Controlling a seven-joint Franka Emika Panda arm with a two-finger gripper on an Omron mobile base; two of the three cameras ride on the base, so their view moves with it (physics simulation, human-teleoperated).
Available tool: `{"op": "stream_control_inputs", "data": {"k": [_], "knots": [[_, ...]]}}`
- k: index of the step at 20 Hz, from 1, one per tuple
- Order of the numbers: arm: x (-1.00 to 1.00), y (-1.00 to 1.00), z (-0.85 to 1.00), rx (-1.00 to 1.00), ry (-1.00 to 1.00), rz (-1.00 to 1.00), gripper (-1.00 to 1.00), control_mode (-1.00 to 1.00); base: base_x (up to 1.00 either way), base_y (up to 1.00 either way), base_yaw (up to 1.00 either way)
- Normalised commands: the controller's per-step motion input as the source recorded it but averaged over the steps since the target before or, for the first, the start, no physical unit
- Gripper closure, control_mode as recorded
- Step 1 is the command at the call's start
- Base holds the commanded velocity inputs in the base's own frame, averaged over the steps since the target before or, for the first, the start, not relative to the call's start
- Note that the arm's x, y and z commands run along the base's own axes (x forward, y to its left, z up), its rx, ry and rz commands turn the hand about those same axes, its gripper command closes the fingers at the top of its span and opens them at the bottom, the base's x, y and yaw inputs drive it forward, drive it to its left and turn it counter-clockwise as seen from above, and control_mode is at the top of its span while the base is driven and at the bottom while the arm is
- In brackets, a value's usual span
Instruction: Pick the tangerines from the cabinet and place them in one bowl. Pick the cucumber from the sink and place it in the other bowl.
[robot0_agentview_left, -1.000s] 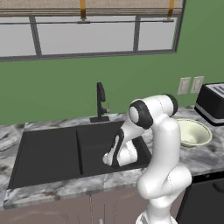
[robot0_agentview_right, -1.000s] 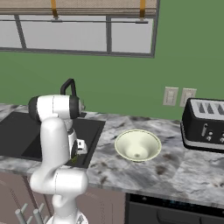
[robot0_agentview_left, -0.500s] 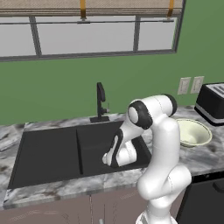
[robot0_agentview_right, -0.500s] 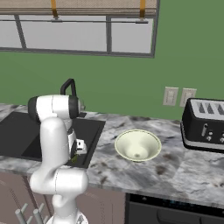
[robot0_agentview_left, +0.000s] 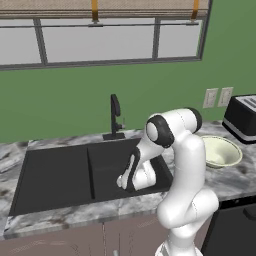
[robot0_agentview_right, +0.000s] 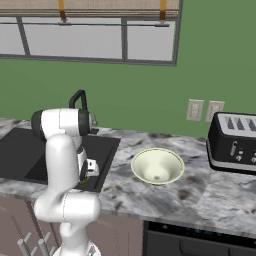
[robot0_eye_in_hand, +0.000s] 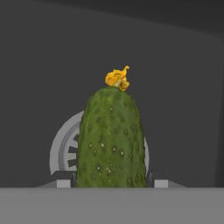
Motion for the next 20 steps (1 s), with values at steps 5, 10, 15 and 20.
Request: {"op": "stream_control_inputs", "data": {"k": [5, 10, 15, 20], "knots": [[0.0, -0.01, 0.15, 0.0, -0.01, 0.0, 1.0, -1.0, 0.0, 0.0, 0.0], [0.0, -0.1, 0.64, 0.0, -0.04, 0.0, 1.0, -1.0, 0.0, 0.0, 0.0], [-0.03, -0.14, 0.58, 0.01, -0.05, 0.0, 1.0, -1.0, 0.0, 0.0, 0.0], [-0.09, -0.33, 0.45, 0.02, 0.0, 0.0, 1.0, -1.0, 0.0, 0.0, 0.0]]}}
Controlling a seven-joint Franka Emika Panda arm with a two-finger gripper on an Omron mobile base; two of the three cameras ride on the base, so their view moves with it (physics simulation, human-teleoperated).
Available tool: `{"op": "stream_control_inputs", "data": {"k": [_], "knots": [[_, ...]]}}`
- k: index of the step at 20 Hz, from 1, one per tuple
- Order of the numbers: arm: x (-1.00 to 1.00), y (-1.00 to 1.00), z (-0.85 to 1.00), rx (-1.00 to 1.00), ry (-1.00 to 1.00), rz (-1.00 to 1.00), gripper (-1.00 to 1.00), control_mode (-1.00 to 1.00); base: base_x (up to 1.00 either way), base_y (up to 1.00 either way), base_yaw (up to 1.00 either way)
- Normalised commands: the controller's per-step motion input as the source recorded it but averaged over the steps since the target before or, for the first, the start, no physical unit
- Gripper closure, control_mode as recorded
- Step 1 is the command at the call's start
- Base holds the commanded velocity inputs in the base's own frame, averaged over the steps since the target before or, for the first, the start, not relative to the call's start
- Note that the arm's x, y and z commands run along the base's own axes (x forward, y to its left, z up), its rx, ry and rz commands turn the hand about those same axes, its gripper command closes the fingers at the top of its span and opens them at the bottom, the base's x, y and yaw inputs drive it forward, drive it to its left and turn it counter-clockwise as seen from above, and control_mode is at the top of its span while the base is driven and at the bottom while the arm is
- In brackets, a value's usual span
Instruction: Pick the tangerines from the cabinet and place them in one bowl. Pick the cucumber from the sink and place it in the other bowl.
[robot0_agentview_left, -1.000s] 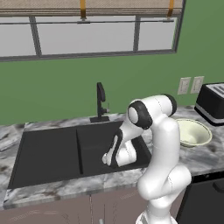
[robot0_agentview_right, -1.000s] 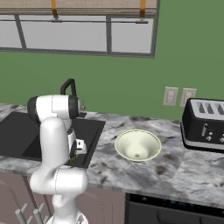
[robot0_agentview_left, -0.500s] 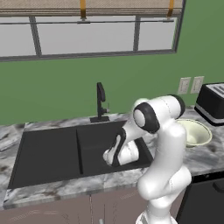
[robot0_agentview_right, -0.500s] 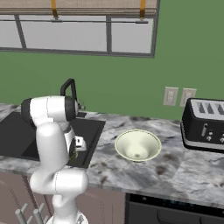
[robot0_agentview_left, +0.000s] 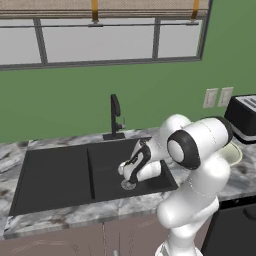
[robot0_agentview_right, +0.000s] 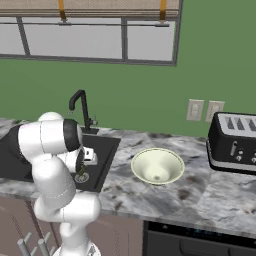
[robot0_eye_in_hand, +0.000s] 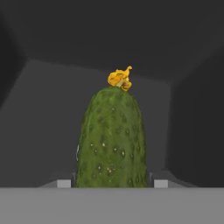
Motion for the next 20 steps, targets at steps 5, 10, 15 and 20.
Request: {"op": "stream_control_inputs", "data": {"k": [5, 10, 15, 20], "knots": [[-0.2, -0.52, 0.37, 0.02, 0.0, 0.0, 1.0, -1.0, 0.0, 0.0, 0.0], [-0.16, -0.49, 0.49, 0.03, 0.0, 0.0, 1.0, -1.0, 0.0, 0.0, 0.0], [-0.23, -0.2, 0.8, 0.03, 0.0, 0.0, 1.0, -1.0, 0.0, 0.0, 0.0], [-0.14, 0.0, 0.93, 0.04, 0.0, 0.0, 1.0, -1.0, 0.0, 0.0, 0.0]]}}
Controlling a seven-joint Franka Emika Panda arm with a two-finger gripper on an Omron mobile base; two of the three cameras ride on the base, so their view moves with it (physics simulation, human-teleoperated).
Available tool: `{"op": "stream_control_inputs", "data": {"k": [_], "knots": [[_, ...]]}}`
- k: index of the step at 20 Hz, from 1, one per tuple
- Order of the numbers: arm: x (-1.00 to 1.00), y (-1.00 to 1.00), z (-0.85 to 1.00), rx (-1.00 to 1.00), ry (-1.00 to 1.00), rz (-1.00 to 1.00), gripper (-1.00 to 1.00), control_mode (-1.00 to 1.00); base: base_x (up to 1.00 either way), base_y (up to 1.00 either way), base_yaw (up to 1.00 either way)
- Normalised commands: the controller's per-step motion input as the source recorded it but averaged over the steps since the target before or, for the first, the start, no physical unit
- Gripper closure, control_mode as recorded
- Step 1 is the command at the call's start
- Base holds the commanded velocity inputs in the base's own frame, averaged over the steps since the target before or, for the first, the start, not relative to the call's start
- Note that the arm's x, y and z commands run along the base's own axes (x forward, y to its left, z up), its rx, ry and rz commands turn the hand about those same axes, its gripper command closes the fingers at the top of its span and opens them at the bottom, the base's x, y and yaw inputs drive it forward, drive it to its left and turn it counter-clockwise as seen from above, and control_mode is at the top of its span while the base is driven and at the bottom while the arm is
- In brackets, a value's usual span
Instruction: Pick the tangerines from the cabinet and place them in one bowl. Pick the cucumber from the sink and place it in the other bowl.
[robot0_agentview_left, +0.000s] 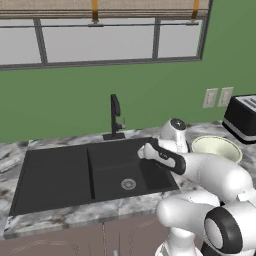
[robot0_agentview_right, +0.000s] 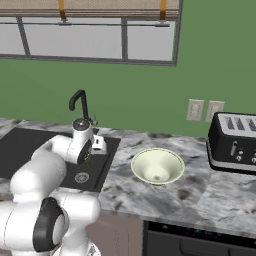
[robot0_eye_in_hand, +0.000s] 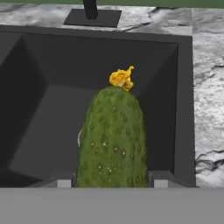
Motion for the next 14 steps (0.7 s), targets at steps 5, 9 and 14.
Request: {"op": "stream_control_inputs", "data": {"k": [5, 9, 14], "knots": [[-0.08, -0.01, 0.96, 0.01, 0.05, 0.0, 1.0, -1.0, 0.0, 0.0, 0.0], [-0.14, -0.09, 0.77, 0.0, 0.12, -0.02, 1.0, -1.0, 0.0, 0.0, 0.0], [-0.37, -0.11, 0.5, 0.0, 0.1, -0.11, 1.0, -1.0, 0.0, 0.0, 0.0]]}}
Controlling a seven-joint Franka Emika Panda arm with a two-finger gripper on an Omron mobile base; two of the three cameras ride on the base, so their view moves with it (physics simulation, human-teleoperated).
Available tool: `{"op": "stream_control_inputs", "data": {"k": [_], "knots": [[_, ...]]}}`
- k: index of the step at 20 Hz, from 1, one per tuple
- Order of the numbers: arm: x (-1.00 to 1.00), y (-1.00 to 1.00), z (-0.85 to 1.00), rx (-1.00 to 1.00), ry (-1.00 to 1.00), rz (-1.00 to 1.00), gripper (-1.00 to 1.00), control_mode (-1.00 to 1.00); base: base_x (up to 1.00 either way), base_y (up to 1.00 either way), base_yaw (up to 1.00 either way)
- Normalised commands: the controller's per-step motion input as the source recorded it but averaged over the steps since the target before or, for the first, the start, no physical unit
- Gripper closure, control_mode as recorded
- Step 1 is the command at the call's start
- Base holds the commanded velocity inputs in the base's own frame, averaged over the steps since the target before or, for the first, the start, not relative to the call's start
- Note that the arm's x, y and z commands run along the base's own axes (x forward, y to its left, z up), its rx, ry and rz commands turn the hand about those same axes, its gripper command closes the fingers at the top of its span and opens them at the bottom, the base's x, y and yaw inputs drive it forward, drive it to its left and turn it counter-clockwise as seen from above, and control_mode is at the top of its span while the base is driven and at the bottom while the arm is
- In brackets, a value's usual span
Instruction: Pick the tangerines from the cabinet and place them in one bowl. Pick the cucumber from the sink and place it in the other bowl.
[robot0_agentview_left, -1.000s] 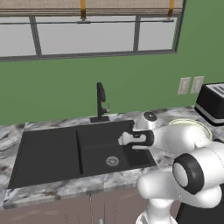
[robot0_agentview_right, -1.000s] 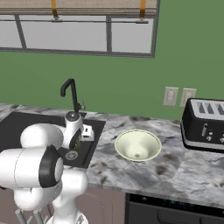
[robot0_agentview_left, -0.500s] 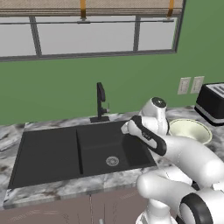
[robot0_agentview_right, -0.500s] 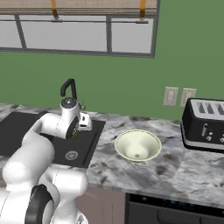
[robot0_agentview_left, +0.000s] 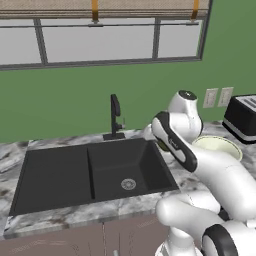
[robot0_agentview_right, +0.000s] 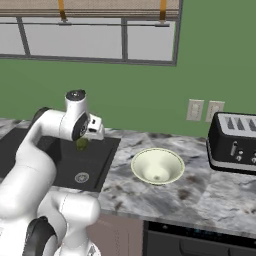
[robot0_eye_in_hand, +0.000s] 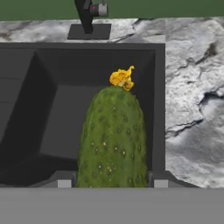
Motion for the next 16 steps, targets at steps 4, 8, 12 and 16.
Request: {"op": "stream_control_inputs", "data": {"k": [4, 8, 12, 16], "knots": [[-0.42, -0.24, 0.16, 0.0, 0.0, -0.2, 1.0, -1.0, 0.0, 0.0, 0.0], [-0.34, -0.5, -0.04, -0.02, -0.07, -0.2, 1.0, -1.0, 0.0, 0.0, 0.0], [-0.32, -0.55, -0.03, -0.01, -0.22, -0.15, 1.0, -1.0, 0.0, 0.0, 0.0], [-0.06, -0.55, 0.0, -0.04, -0.17, -0.04, 1.0, -1.0, 0.0, 0.0, 0.0]]}}
